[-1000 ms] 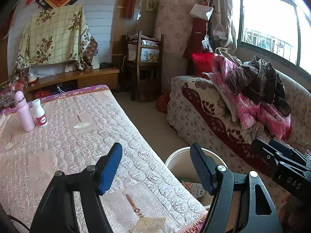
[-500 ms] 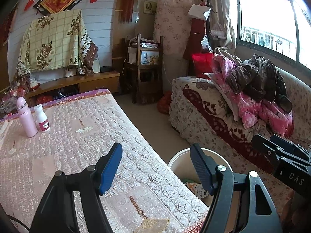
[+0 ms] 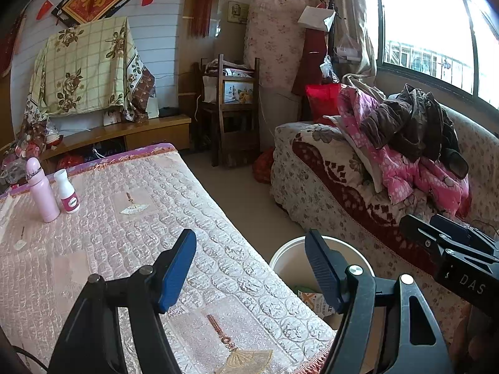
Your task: Collect trash
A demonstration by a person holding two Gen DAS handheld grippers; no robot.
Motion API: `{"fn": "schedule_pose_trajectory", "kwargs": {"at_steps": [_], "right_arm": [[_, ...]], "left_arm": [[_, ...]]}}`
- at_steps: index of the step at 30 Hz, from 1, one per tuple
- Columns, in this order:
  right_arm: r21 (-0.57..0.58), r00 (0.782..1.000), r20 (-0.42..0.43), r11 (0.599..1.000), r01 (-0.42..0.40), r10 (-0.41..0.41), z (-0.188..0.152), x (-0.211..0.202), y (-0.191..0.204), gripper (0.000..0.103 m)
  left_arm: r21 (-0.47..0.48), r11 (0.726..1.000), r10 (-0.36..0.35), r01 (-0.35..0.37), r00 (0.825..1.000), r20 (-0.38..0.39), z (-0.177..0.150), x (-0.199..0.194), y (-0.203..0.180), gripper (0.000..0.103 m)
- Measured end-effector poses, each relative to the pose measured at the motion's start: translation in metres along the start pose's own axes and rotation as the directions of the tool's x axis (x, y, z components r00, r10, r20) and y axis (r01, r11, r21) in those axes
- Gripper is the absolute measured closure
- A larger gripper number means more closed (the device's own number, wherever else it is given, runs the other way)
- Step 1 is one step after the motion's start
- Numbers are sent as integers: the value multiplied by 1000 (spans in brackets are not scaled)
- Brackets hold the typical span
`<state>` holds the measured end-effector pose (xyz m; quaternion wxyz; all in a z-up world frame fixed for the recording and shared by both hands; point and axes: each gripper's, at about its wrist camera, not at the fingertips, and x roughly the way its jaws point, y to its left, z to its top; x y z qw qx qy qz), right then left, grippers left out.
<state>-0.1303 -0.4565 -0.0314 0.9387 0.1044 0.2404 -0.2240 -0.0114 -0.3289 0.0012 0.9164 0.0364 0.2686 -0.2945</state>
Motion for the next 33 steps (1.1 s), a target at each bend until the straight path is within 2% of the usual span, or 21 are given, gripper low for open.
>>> {"fn": "schedule_pose_trajectory", "kwargs": {"at_steps": [33], "right_arm": [[3,1000,-29,1000,5,-5,-3,9,-2,26]], "left_arm": [[-12,1000,-8,7,1000,-22,-7,7,5,30]]}}
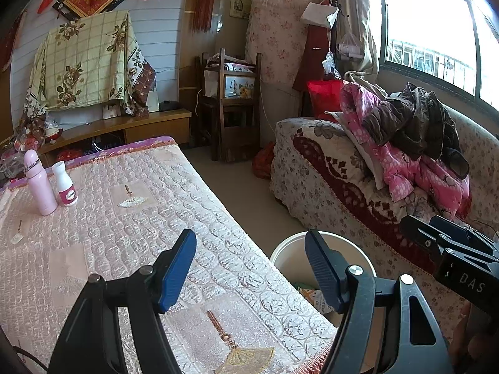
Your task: Collect trash
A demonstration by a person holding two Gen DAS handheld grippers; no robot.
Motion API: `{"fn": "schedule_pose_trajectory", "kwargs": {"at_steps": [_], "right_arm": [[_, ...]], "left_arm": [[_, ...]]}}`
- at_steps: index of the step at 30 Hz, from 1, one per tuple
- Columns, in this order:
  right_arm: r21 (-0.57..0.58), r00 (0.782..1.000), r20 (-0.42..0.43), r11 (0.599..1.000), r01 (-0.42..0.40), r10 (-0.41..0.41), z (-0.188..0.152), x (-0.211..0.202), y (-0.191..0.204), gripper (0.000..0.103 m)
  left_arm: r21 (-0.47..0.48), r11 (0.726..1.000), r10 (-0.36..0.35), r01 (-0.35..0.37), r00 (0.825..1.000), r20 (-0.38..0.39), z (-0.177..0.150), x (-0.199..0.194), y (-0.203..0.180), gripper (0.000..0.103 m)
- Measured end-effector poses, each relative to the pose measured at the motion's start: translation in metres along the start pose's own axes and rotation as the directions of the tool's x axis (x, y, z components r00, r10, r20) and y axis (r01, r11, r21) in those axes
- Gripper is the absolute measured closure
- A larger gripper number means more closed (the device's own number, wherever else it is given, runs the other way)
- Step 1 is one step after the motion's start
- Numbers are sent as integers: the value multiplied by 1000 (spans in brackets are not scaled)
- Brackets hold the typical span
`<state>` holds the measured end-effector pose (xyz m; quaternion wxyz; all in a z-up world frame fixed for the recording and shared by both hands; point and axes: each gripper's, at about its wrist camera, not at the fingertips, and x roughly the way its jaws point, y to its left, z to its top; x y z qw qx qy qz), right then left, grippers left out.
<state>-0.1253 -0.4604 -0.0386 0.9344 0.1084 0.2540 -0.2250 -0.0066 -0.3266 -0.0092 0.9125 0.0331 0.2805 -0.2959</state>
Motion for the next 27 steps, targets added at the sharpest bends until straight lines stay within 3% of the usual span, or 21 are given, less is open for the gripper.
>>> {"fn": "schedule_pose_trajectory", "kwargs": {"at_steps": [27], "right_arm": [[-1,1000,-24,1000,6,-6,-4,9,-1,26]], "left_arm": [[-2,1000,-11,11,1000,-19,-3,7,2,30]]}}
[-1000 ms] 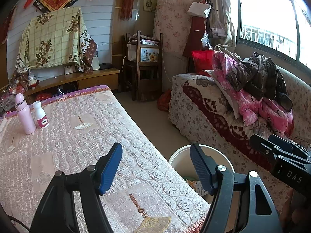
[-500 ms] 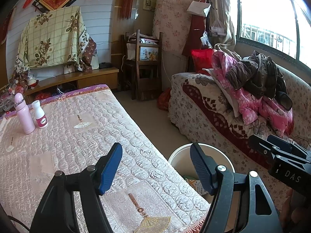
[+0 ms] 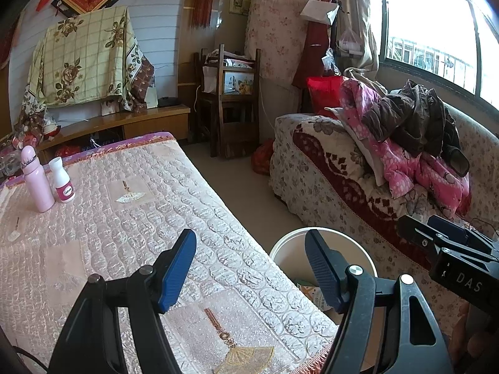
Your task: Collect trash
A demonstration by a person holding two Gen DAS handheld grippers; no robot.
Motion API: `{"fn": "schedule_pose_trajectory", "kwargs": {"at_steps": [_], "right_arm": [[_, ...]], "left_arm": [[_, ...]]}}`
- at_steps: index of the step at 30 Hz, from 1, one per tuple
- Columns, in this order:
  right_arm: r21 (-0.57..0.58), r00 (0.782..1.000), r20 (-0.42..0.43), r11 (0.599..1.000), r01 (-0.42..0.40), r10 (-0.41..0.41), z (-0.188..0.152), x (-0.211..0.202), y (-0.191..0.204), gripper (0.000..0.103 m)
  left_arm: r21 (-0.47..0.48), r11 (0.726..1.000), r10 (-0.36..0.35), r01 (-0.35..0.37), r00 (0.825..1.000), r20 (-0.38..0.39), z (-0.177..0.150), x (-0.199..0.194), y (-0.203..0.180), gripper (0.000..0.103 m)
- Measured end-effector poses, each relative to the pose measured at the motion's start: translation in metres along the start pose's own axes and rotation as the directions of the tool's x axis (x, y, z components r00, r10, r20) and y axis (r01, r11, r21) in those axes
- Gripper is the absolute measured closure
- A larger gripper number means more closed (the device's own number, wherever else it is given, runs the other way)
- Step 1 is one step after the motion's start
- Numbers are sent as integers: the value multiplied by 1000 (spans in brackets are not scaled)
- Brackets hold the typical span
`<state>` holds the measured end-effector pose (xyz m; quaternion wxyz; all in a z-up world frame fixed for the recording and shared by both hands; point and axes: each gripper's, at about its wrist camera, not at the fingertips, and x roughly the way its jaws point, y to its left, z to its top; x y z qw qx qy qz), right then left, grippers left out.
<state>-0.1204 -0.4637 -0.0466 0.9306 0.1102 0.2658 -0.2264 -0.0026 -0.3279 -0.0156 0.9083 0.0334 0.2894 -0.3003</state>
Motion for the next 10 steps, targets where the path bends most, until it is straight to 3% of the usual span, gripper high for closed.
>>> {"fn": "schedule_pose_trajectory", "kwargs": {"at_steps": [10], "right_arm": [[-20,1000,-23,1000,0,-1,-2,8,9,26]], "left_arm": [[-41,999,-24,23,999,-30,-7,5,17,30]]}}
